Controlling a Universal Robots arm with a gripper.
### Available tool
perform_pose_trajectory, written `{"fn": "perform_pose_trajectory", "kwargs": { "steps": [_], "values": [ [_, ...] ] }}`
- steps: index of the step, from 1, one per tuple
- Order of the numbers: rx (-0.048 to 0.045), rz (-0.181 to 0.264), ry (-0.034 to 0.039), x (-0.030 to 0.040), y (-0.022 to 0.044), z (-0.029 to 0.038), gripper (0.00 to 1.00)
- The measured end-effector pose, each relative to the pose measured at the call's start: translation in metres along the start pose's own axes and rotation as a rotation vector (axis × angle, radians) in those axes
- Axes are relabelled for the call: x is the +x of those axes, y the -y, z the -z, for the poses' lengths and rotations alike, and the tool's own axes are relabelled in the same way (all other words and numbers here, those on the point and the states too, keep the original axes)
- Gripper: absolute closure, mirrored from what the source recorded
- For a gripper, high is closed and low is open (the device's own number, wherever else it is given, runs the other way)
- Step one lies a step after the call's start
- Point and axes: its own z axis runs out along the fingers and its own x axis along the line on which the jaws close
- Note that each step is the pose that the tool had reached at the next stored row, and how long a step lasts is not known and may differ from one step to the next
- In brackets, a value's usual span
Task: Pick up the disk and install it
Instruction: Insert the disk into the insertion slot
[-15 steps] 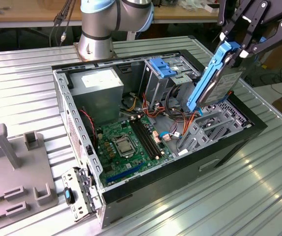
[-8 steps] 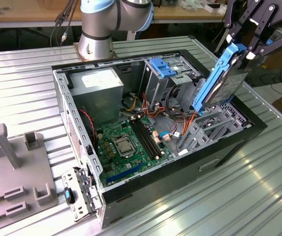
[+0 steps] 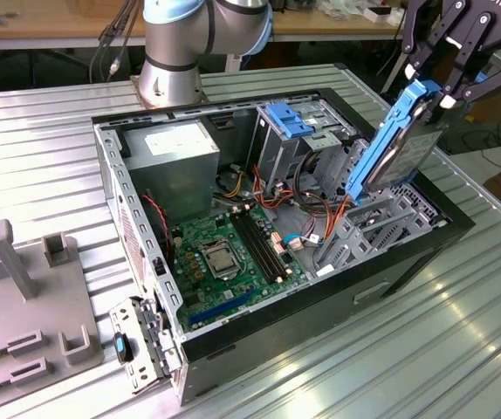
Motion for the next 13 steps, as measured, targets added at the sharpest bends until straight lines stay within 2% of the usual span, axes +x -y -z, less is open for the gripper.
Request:
{"fn": "perform_pose_trajectory", "kwargs": {
  "steps": [6, 10, 13],
  "values": [
    [0.0003, -0.001, -0.0004, 0.0007, 0.0025, -0.0043, 0.63],
    [0.001, -0.003, -0.0004, 0.0011, 0.0047, -0.0124, 0.63],
    [0.001, -0.003, -0.0005, 0.0012, 0.0079, -0.0151, 0.63]
  ]
}}
